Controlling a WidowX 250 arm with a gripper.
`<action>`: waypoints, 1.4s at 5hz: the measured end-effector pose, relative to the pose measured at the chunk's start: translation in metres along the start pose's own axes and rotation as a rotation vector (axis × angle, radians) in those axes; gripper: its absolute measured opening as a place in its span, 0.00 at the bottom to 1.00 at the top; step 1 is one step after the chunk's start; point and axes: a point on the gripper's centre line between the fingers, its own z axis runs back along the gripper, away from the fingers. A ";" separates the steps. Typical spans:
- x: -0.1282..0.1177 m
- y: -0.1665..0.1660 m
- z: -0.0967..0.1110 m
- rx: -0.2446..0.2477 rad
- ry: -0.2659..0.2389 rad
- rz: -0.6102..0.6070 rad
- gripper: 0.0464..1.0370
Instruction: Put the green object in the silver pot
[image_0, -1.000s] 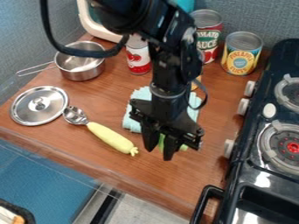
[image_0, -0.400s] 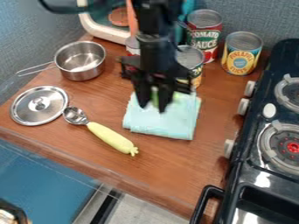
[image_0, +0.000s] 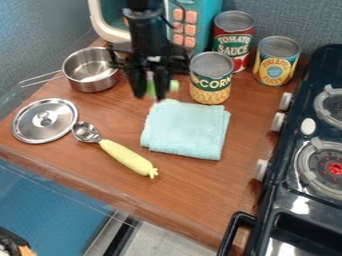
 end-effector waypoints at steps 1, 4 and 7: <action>0.013 0.026 0.002 0.030 -0.019 0.075 0.34; 0.057 0.077 0.010 0.090 -0.032 0.251 0.34; 0.110 0.115 -0.019 0.122 0.024 0.406 0.34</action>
